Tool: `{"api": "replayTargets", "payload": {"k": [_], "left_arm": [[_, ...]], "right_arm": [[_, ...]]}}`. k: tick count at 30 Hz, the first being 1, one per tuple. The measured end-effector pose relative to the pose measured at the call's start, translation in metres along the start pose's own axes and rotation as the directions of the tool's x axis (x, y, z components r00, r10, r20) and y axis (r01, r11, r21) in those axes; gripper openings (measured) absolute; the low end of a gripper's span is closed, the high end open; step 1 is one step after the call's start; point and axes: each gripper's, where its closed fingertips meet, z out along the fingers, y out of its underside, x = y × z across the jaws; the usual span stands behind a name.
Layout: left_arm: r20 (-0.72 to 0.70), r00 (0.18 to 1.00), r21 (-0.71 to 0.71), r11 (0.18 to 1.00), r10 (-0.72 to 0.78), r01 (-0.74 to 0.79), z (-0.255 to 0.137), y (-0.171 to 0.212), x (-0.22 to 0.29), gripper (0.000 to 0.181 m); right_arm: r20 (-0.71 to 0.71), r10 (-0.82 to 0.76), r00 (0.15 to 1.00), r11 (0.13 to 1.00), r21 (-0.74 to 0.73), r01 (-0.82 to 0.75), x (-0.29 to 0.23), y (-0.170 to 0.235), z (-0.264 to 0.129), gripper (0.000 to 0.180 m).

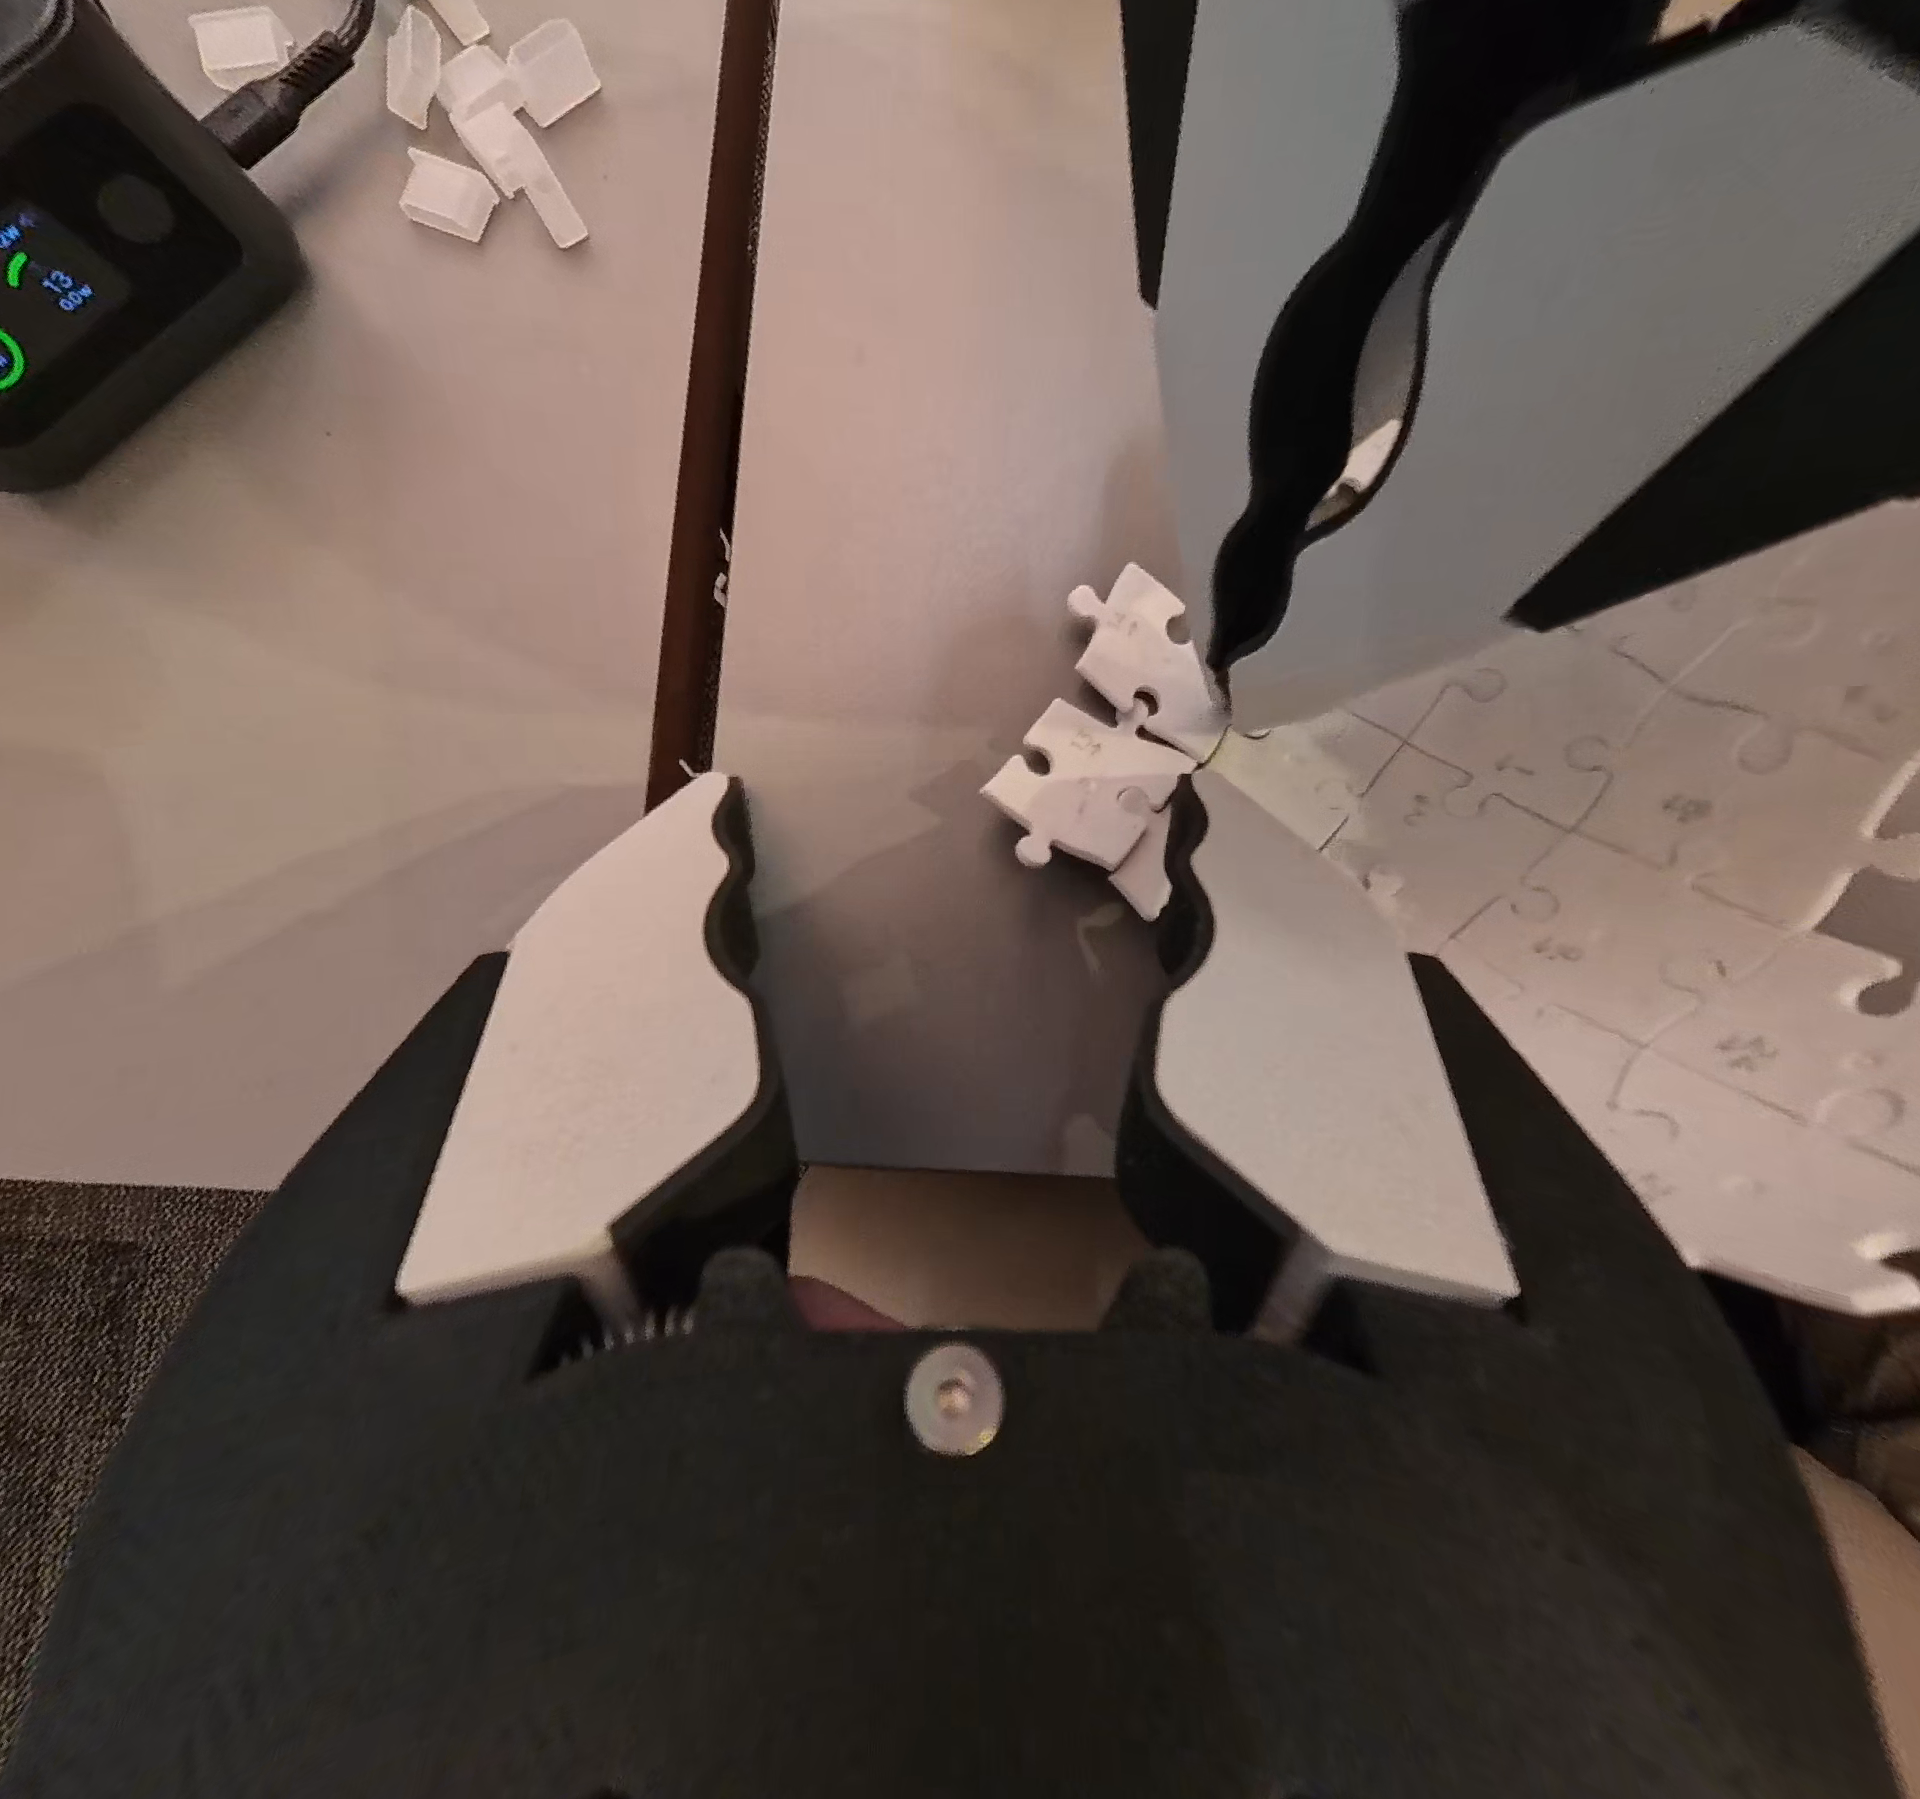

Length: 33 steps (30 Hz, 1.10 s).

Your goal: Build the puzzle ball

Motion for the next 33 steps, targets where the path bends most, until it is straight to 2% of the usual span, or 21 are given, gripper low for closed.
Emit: {"api": "replayTargets", "payload": {"k": [1, 12, 20, 27, 30, 33], "left_arm": [[0.000, 1.000, 0.000, 1.000, -0.001, 0.001, 0.0001, -0.0001, 0.0000, 0.076], [-0.016, 1.000, -0.004, 1.000, -0.012, 0.012, -0.0004, -0.0008, -0.0010, 0.079], [-0.026, 1.000, -0.006, 1.000, -0.015, 0.015, -0.0008, -0.0008, -0.0018, 0.080], [-0.038, 0.999, -0.004, 1.000, 0.005, -0.005, -0.0001, -0.0013, -0.0016, 0.080], [-0.074, 0.997, -0.003, 1.000, -0.004, 0.004, -0.0018, -0.0021, -0.0008, 0.081], [-0.141, 0.989, 0.026, 0.999, -0.041, 0.045, -0.0083, -0.0056, -0.0004, 0.073]], "right_arm": [[-0.004, -0.009, 1.000, 1.000, -0.003, 0.009, 0.0000, 0.0001, 0.0000, 0.000], [-0.004, 0.001, 1.000, 0.999, -0.035, -0.001, 0.0000, 0.0005, 0.0011, 0.000], [0.073, 0.036, 0.997, 0.997, -0.071, -0.031, -0.0004, 0.0000, 0.0012, 0.000], [0.081, 0.027, 0.996, 0.998, -0.053, -0.023, -0.0003, -0.0002, 0.0010, 0.000], [0.068, 0.026, 0.997, 0.999, -0.047, -0.023, -0.0005, -0.0003, 0.0011, 0.000], [0.070, 0.026, 0.997, 0.999, -0.042, -0.023, -0.0002, -0.0003, 0.0012, 0.000]]}}
